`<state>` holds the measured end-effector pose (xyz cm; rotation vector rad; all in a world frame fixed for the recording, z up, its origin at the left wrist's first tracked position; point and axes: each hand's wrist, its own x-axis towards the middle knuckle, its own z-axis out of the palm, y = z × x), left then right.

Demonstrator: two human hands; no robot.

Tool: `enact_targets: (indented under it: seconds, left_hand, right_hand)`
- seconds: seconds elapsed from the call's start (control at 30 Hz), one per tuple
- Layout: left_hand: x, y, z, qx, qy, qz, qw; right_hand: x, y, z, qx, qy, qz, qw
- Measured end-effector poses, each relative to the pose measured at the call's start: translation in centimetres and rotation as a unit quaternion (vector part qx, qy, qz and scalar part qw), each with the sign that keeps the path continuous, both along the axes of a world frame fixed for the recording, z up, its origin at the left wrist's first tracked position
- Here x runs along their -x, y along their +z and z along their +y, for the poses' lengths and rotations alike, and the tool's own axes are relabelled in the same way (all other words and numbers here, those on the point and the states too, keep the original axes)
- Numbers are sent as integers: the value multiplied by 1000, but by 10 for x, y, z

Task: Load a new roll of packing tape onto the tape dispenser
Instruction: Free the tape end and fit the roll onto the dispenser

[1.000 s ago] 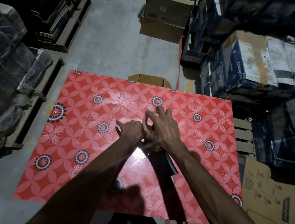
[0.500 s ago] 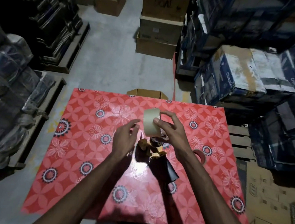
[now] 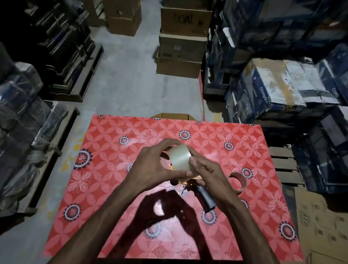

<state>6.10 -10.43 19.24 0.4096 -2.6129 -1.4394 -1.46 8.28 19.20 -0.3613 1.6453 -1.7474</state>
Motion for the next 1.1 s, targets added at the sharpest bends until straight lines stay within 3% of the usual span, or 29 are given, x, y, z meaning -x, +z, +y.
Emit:
enact_targets:
  seconds: [0.13,0.3,0.57,0.97,1.1]
  left_hand:
    - [-4,-1,2,-60,72,-14,996]
    - [-11,-5,3,-221,89,9,971]
    - [-18,5,21,-188,58,-79,977]
    - [0,24,46,-232,38,-108,966]
    - [1,23,59,-260,68,-123,955]
  right_hand:
    - [-19,-13,4,6,-42,10,999]
    - [-36,-24,11,-3,-55,94,994]
    - [-35,-5,23,-22,-26,90,995]
    - [-16,9,48,-31,2,141,990]
    - [-12,13,59,-15,2,65,998]
